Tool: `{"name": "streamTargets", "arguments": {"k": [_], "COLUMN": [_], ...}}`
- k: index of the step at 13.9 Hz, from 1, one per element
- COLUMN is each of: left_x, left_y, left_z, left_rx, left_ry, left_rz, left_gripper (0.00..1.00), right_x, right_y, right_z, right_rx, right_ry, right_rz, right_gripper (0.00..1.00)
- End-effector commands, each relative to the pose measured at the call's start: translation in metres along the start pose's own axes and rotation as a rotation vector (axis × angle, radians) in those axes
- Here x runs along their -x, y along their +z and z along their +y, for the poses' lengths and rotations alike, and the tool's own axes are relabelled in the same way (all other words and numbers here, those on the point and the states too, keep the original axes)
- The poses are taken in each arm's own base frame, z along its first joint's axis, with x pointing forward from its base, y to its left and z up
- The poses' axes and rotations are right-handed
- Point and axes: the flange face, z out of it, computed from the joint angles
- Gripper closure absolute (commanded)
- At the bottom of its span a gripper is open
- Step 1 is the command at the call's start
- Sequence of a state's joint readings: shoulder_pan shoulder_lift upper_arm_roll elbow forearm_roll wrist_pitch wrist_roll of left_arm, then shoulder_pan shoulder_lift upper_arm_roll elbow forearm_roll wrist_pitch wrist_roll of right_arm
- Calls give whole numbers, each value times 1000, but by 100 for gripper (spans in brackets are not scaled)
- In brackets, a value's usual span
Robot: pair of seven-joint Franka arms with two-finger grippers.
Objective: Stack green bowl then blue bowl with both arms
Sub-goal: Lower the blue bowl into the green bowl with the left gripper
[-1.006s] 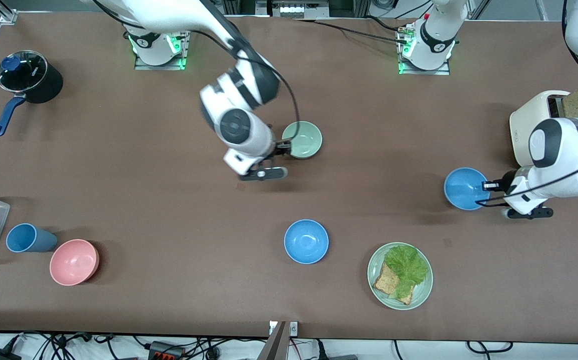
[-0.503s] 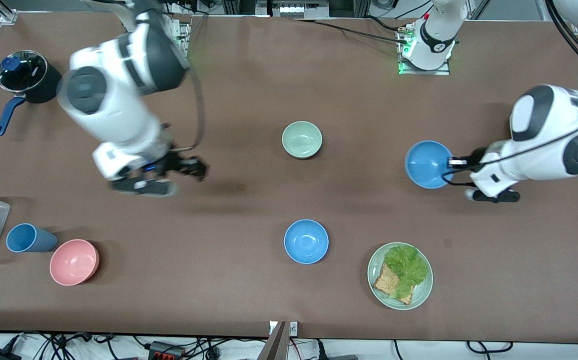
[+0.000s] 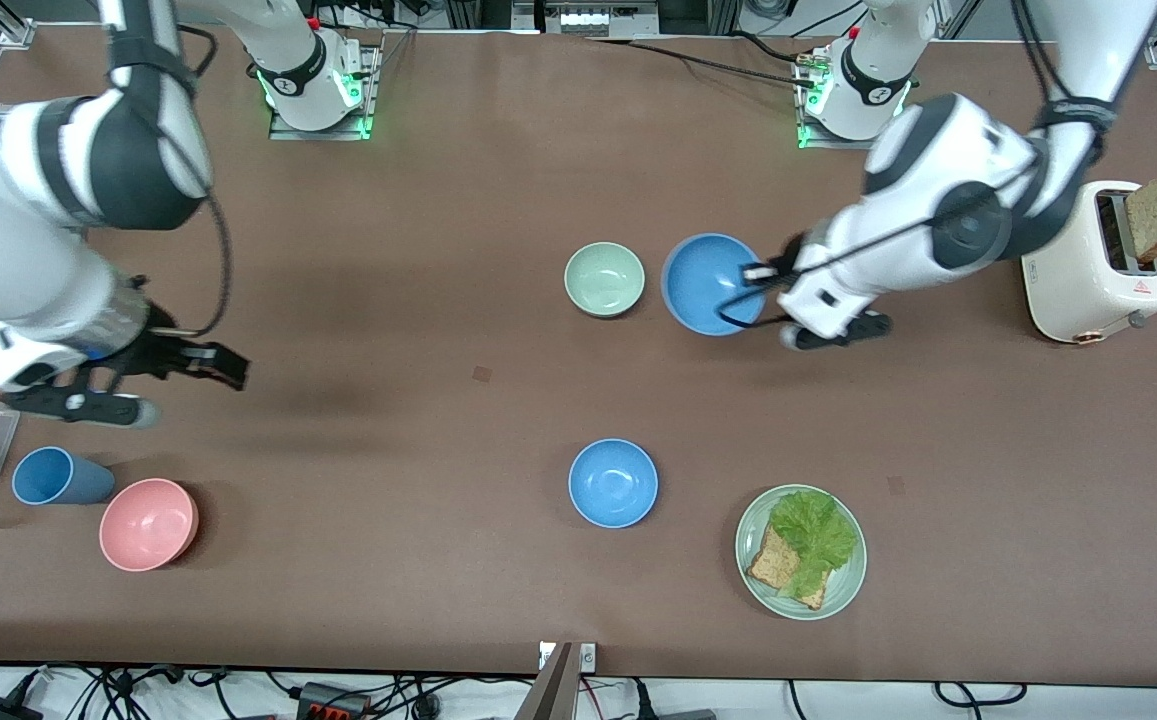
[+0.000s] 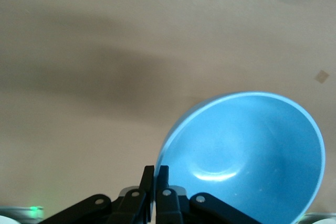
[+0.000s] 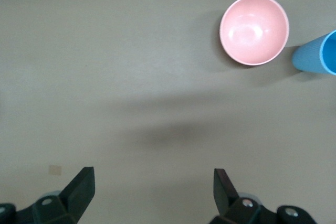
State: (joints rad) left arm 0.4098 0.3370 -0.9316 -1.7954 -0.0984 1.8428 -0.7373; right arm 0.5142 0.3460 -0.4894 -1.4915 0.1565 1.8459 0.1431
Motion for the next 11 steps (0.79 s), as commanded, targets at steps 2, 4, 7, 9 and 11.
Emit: {"name": "streamTargets", "arguments": {"k": [2,4,7,9,11], "left_x": [28,40,63,60,59], "left_y": [50,84,121,131,135], "left_z": [40,50,64,62,61], "left_rx": [50,65,81,47,7], "left_ry": [-107,-117,-121,-87,-59], "left_rz": [32,39,72,97,142], "left_gripper": [100,100,100,100,100], "right_x": [5,12,25,29,36], "right_y": [-43,-61,-80,-87,-96], "right_z": [52,76,86,95,103], "right_rx": [-104,-80,-5,8,8], "right_ry": [12,12,-33,-72,-73], "right_rz": [5,9,-5,-12,-23], "right_gripper": [0,0,0,0,0]}}
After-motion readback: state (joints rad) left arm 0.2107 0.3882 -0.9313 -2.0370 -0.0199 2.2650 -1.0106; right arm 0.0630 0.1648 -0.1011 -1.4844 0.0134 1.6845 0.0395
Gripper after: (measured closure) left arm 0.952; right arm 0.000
